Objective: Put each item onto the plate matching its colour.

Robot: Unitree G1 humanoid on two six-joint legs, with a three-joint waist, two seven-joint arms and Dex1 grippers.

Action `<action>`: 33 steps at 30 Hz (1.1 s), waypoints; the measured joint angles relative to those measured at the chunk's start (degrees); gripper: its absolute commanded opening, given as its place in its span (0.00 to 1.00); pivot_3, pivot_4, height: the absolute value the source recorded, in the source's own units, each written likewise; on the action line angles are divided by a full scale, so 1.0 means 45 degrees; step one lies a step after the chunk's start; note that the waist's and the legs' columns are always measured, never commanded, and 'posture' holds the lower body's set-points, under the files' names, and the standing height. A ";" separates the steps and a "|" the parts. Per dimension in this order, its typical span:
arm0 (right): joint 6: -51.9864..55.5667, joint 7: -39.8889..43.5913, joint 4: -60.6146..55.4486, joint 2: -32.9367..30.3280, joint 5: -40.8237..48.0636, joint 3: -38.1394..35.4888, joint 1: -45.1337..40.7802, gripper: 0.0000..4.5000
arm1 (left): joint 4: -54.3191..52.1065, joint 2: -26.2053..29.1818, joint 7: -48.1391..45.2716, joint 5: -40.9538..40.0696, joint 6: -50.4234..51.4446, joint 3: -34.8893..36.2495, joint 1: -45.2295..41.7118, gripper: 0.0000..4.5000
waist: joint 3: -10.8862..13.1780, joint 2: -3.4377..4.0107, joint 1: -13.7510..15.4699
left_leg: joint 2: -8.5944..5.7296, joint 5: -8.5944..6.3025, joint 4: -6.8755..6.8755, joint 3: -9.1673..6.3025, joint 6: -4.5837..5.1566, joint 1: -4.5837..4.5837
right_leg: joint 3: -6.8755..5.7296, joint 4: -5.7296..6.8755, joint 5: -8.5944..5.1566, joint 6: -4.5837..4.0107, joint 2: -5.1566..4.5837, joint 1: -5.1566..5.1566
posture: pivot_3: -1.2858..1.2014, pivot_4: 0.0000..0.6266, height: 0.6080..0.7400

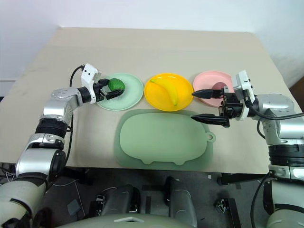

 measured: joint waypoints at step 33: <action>-0.0099 -0.0178 0.0078 0.0004 -0.0403 0.0107 -0.0038 1.00 | -0.1871 -0.0829 0.1866 -0.1543 0.0834 0.1350 0.1139 0.98 | 0.0000 0.0000 0.0005 | 0.0002 0.0000 0.0000 -0.0003 -0.0001 0.0005 | 0.0001 -0.0001 0.0000 0.0000 -0.0003 0.0004 | 0.52 0.24 1.00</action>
